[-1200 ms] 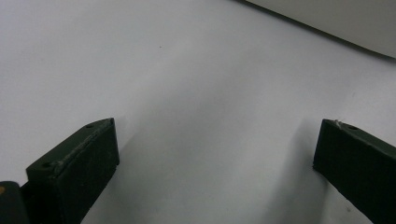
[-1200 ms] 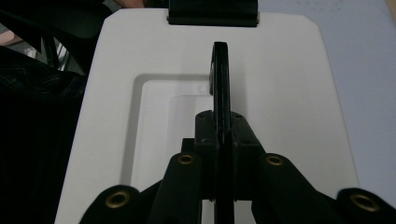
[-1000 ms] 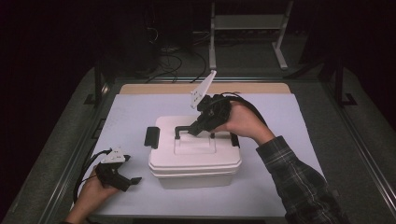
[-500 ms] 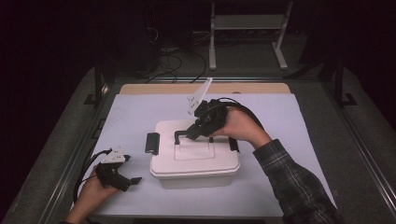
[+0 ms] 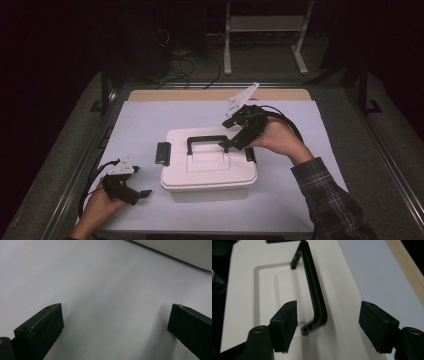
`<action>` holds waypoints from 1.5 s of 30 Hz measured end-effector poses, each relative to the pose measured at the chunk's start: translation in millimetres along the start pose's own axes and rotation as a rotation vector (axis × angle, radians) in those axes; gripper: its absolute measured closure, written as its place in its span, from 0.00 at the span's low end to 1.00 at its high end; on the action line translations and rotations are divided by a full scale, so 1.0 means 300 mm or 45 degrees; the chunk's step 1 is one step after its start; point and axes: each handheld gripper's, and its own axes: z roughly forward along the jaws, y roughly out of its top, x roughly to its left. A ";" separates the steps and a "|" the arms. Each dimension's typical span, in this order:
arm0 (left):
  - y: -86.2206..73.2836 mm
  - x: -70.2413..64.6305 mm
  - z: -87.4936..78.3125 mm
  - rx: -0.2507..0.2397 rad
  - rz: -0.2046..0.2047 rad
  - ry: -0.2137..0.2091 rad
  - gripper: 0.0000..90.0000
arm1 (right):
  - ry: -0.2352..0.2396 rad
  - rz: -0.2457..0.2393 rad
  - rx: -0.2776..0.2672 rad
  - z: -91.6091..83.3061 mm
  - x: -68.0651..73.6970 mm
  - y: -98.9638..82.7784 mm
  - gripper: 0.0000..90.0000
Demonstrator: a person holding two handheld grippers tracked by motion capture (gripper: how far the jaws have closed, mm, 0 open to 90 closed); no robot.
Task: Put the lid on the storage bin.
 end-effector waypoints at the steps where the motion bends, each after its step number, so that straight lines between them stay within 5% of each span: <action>1: 0.000 0.000 0.000 0.000 0.000 0.000 0.00 | -0.016 0.019 -0.001 -0.009 -0.001 -0.015 0.30; 6: 0.000 0.001 0.000 0.000 -0.001 0.000 0.00 | -0.092 0.091 0.012 -0.052 -0.005 -0.086 0.21; 23: 0.000 0.000 0.000 -0.002 0.000 0.001 0.00 | -0.308 0.363 -0.135 -0.129 0.031 -0.345 0.14; 39: -0.001 0.000 0.001 -0.004 0.001 0.002 0.00 | -0.522 0.544 -0.198 -0.070 0.066 -0.500 0.12; 45: -0.001 0.000 0.001 -0.005 0.000 0.002 0.00 | -0.555 0.605 -0.204 -0.048 0.078 -0.541 0.12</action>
